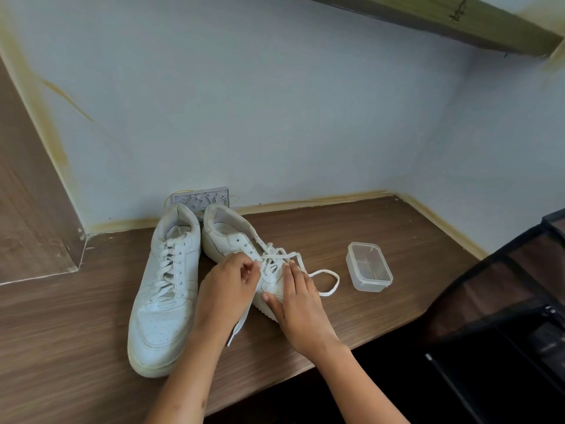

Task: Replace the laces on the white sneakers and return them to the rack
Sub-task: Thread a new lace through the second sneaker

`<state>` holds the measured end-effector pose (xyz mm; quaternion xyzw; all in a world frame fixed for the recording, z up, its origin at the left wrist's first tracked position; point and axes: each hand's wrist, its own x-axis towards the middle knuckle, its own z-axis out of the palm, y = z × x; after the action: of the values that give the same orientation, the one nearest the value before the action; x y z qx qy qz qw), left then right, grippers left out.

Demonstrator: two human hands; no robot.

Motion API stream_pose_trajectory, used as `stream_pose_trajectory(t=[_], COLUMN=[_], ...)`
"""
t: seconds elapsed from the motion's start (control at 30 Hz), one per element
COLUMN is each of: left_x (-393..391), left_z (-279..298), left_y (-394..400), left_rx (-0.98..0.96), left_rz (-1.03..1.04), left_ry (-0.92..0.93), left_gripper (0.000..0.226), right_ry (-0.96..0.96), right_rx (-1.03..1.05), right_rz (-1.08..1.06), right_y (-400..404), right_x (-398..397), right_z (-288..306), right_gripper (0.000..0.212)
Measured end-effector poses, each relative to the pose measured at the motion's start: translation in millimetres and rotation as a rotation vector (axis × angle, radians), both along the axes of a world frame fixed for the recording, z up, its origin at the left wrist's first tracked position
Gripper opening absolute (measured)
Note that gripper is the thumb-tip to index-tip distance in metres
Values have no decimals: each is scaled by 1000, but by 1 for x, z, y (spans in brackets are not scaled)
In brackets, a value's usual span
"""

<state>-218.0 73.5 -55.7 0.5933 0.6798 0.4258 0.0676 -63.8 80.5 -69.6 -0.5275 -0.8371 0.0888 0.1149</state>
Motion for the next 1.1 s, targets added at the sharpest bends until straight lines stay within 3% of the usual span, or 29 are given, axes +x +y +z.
stream_pose_trajectory(t=[0.13,0.23,0.3,0.43,0.53,0.7,0.9,1.1], left_x=[-2,-9,-19,-19,-14,-15,-4,-2], left_z=[-3,6,13,18,15,21,13,8], left_y=[1,-1,-6,-12,-13,-14,-7,-2], left_rx=[-15,-115,-301,-744,-861,-565,-115,-87], left_rz=[-54,-65,-65,-164,-206,-118,12,18], left_ry=[34,-37,-15,314,327,71,50,58], left_gripper=[20,16,14,19,26,19,31,28], right_ry=[7,-6,-3,7,0,27,17,12], right_rx=[-12,-8,-10,9,26,20,30,26], right_rz=[-5,-3,4,2,-1,0,5,-1], right_y=[0,0,-1,1,2,1,2,2], right_x=[0,0,0,0,0,-1,0,0], right_z=[1,1,2,0,-3,-3,-3,-5], right_gripper=[83,83,83,82,83,84,88,94])
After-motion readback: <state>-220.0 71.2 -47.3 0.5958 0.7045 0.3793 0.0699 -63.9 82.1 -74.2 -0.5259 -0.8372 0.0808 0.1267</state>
